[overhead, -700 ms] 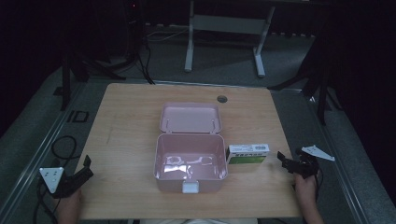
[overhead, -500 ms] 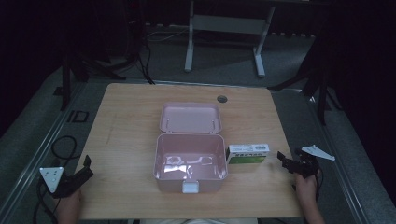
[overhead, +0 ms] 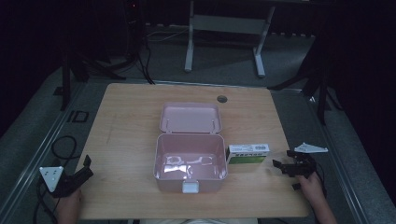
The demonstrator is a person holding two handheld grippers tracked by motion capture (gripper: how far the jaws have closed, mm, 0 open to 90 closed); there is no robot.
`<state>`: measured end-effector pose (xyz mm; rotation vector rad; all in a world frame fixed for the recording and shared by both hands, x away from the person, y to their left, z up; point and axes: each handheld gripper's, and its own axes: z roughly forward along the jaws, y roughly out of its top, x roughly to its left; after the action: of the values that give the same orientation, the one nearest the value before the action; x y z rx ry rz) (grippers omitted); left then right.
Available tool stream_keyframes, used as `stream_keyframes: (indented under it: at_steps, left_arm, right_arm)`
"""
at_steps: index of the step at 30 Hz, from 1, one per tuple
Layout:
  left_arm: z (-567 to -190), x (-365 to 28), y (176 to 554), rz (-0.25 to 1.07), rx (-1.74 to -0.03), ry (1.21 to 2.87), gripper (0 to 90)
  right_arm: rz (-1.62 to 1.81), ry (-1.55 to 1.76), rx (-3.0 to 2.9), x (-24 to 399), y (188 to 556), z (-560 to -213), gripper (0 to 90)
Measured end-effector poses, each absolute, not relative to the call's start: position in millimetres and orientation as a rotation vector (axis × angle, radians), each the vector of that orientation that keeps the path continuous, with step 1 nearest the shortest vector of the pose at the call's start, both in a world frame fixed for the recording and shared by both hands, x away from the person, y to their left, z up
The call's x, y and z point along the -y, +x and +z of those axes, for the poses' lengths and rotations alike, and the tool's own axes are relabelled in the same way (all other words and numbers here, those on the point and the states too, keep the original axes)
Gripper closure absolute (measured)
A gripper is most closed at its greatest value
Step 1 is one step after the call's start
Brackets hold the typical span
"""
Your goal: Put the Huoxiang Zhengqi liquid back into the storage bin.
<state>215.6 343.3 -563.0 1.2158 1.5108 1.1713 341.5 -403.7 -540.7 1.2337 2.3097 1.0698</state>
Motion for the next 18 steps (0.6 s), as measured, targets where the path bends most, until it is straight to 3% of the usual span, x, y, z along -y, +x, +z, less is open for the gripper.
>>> stream_keyframes:
  at_steps: [18]
  left_arm:
    - [-563.0,-343.8,215.5,1.162,-1.507,1.217,2.1]
  right_arm:
    - [0.694,0.872,-2.800,377.5,327.4,-520.6,11.9]
